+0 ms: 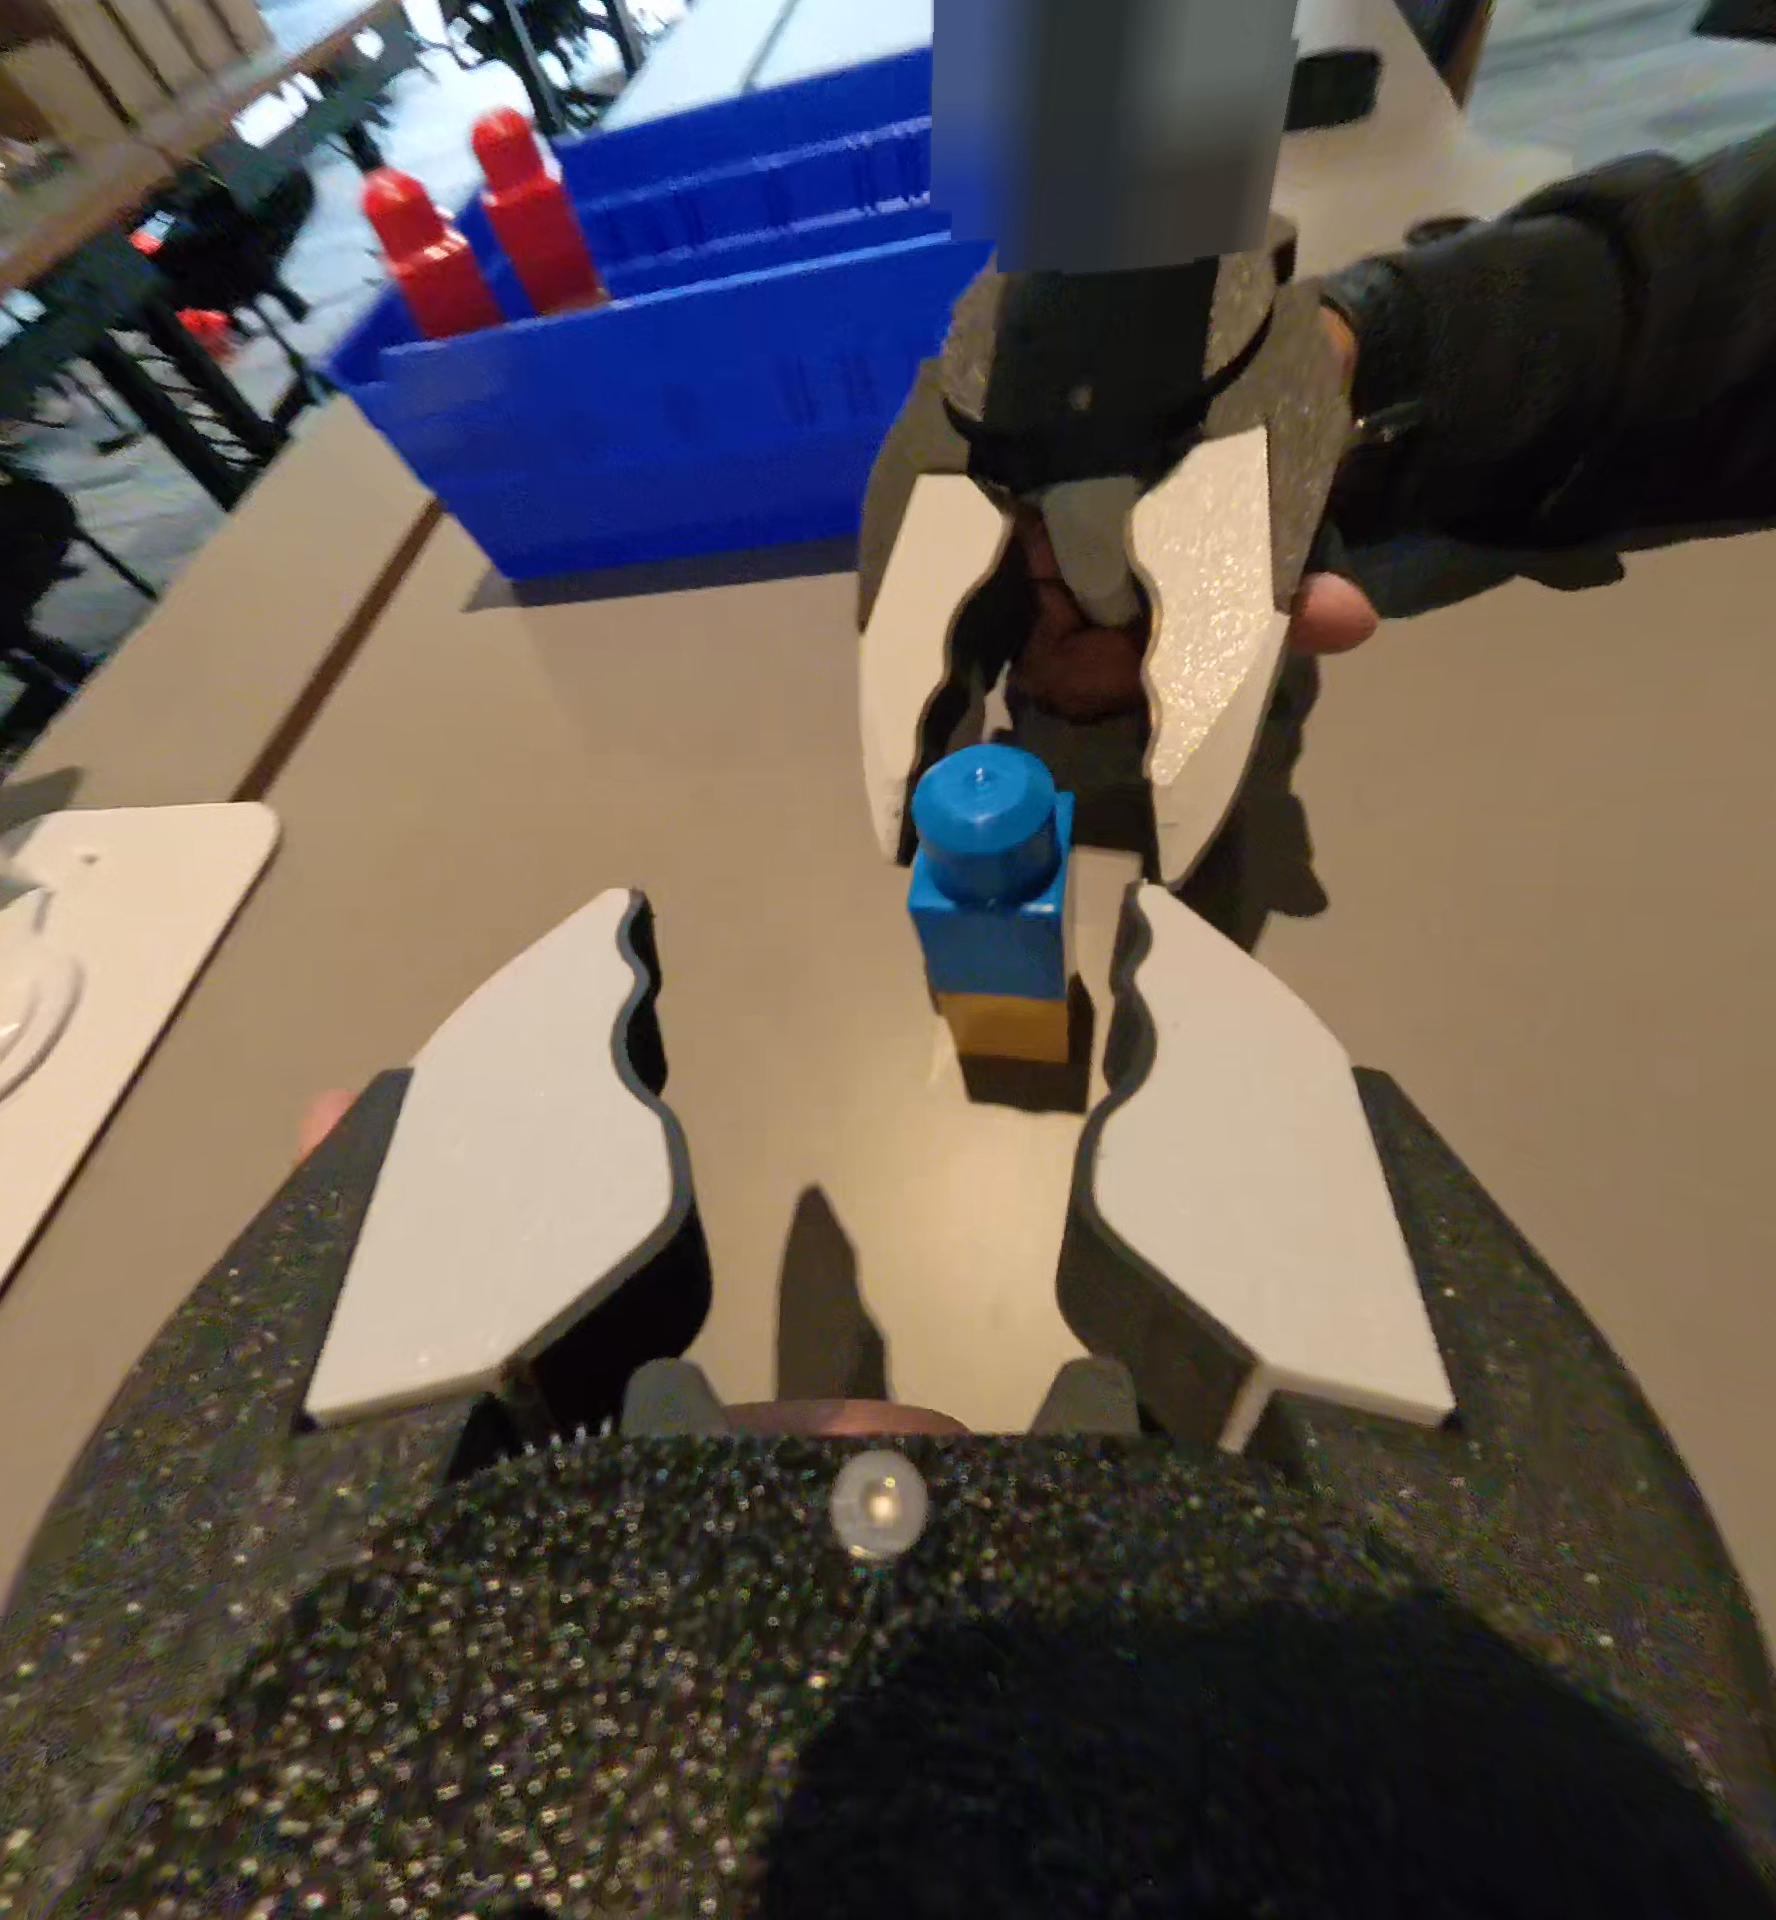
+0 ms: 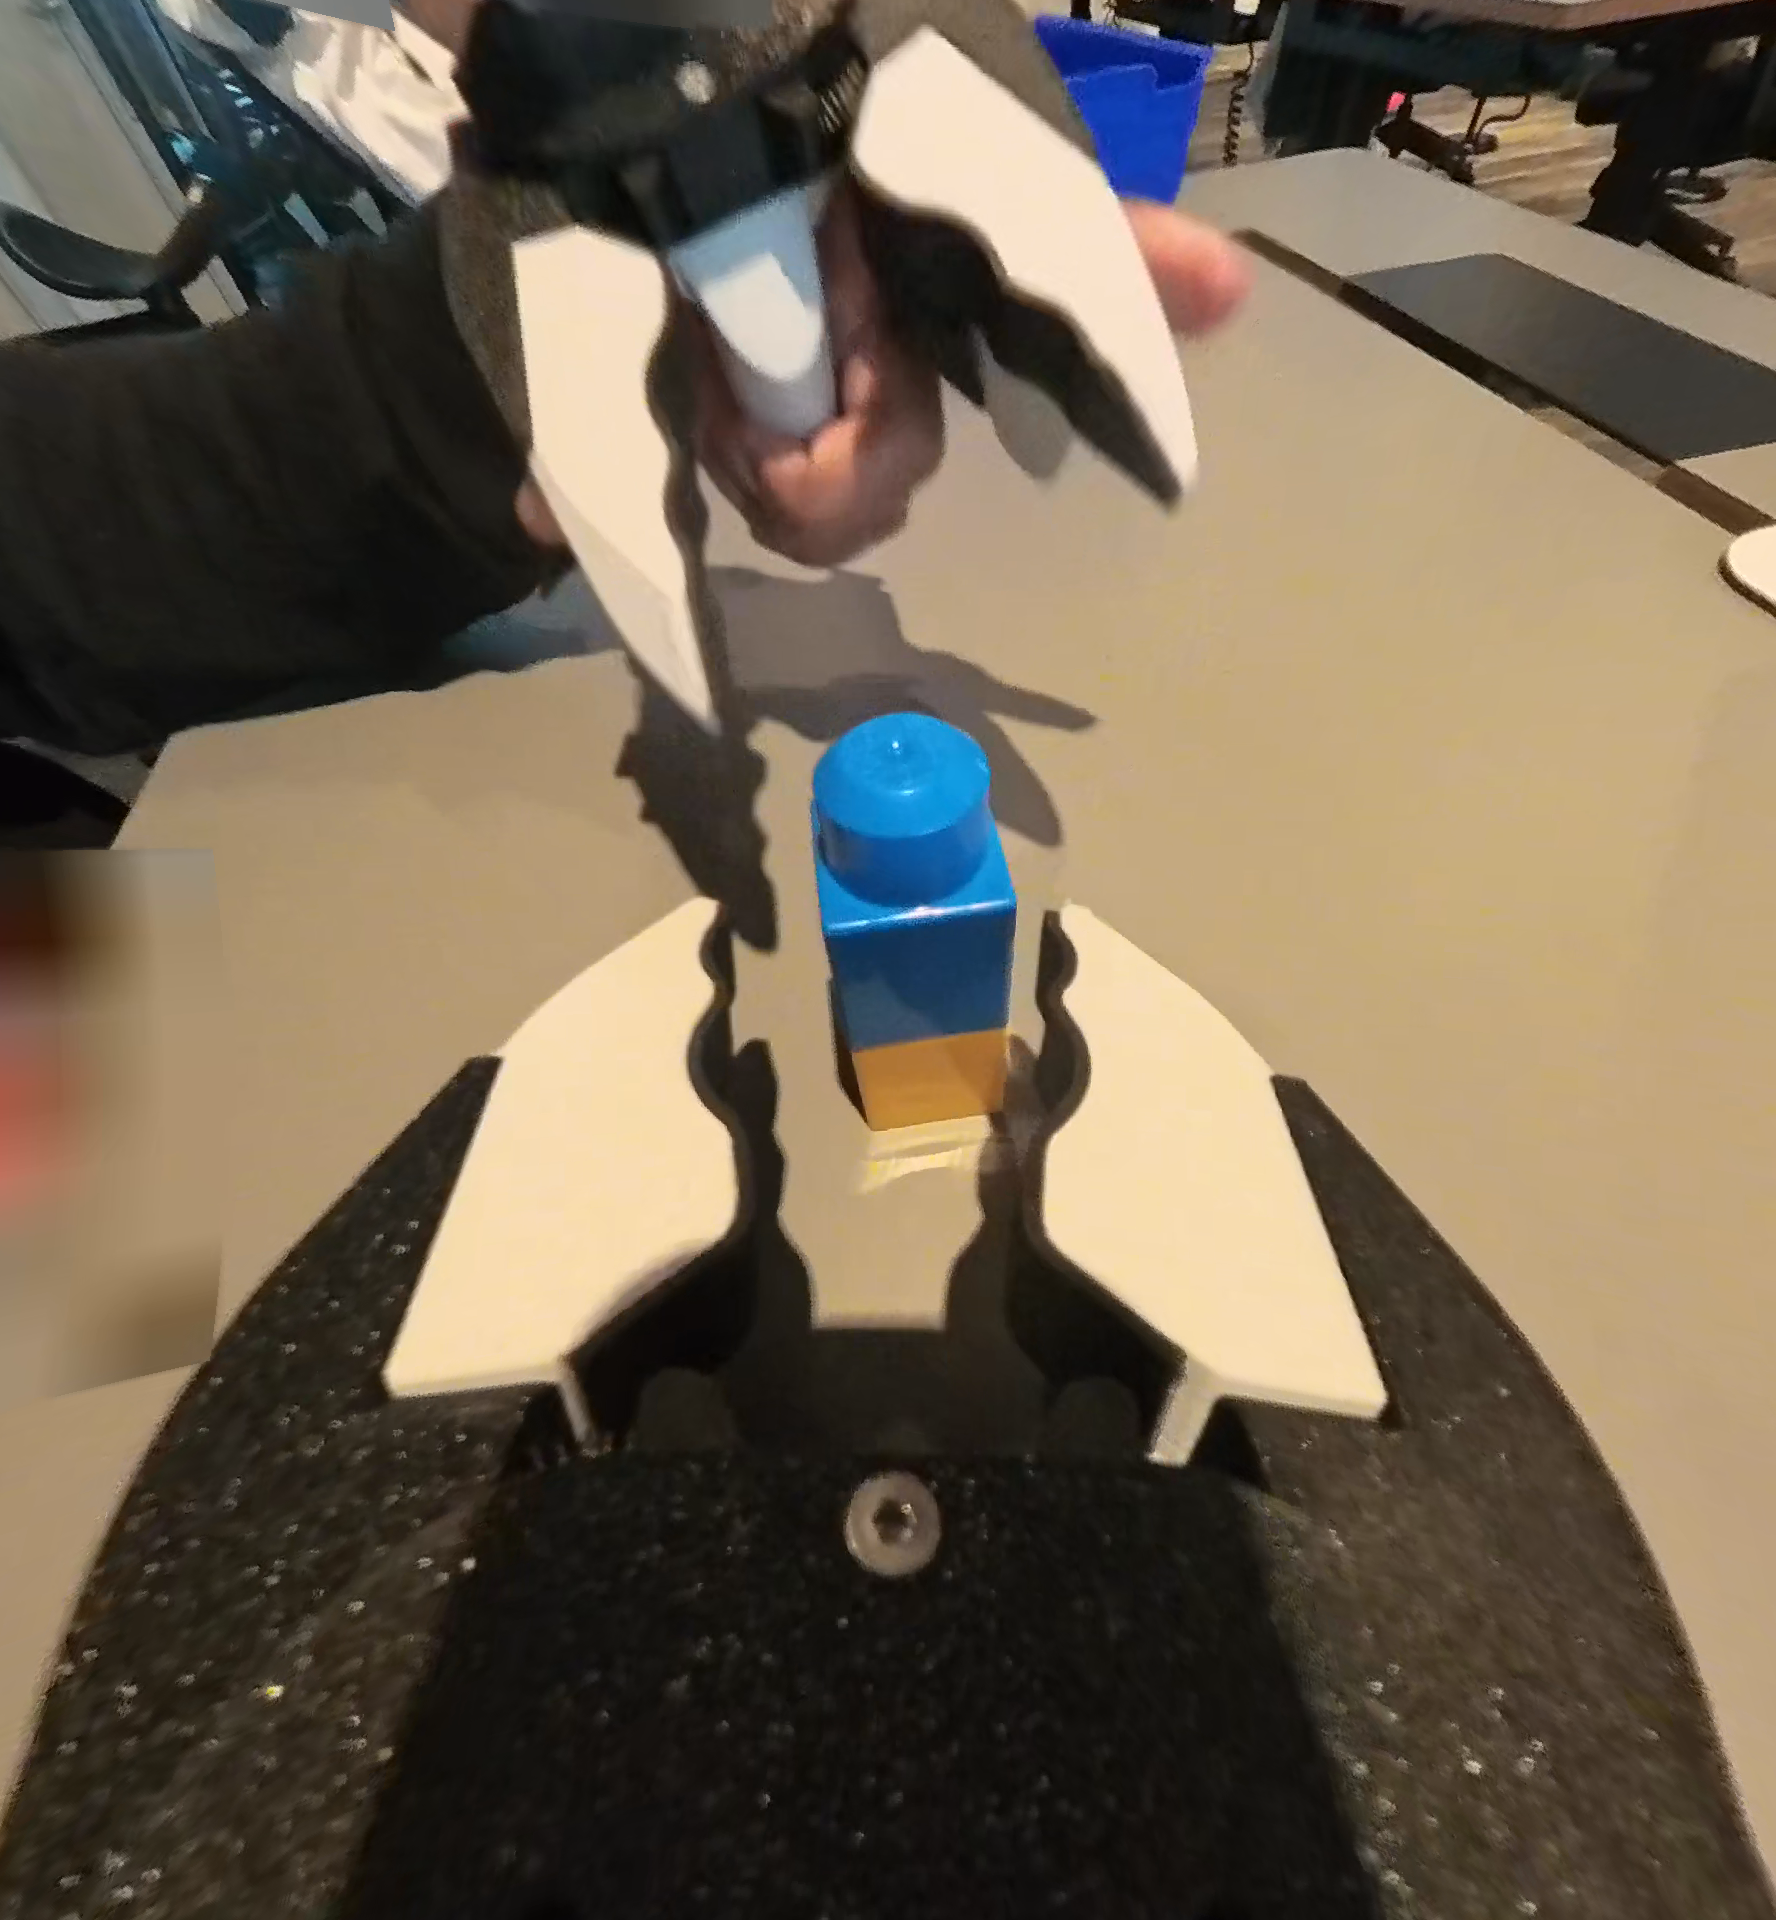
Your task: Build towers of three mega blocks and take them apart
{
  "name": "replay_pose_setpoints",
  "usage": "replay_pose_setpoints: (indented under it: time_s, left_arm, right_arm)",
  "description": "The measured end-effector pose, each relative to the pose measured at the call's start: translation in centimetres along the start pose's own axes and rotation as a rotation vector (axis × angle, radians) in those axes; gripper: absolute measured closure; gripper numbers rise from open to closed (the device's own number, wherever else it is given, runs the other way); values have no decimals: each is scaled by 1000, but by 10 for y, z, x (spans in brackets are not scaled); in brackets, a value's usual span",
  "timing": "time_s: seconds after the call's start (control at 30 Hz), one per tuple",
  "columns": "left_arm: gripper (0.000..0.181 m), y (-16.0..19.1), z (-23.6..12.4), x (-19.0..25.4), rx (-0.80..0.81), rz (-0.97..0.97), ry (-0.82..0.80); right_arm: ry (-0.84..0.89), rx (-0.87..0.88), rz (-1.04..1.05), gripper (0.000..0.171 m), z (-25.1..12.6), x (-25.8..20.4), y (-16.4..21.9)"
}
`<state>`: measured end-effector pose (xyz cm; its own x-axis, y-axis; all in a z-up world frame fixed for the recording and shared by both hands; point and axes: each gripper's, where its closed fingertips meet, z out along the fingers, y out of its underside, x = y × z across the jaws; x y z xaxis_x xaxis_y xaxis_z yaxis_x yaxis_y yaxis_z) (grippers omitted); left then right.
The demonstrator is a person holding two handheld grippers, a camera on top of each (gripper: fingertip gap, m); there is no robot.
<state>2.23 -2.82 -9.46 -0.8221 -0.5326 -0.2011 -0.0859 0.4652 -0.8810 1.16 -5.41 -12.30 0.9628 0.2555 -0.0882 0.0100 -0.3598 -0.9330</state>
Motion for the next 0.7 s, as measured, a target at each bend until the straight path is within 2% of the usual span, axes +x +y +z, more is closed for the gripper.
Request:
replay_pose_setpoints:
  time_s: [0.1, 0.2, 0.3, 0.4, 0.47, 0.53, 0.7]
  left_arm:
    - [102, 0, -39, -16, 44, -28, -145]
    - [106, 1, -98, -36, 102, -99, -351]
    - [111, 4, -177, -55, 155, -171, -581]
    - [118, 23, -268, -76, 112, -268, -821]
    - [119, 46, -324, -88, 29, -340, -945]
    - [123, 86, -374, -96, -127, -424, -1035]
    - [123, 227, -478, -90, -730, -758, -1160]
  right_arm:
    - [19, -20, -1, 115, 2, 2, 3]
    - [31, -27, 8, 117, 3, 5, 4]
    - [37, -22, 28, 118, 3, 7, 4]
    - [39, -15, 49, 119, 3, 9, 3]
    - [38, -13, 60, 119, 3, 10, 3]
    - [37, -15, 65, 119, 3, 10, 4]
    - [31, -23, 61, 119, 4, 9, 5]
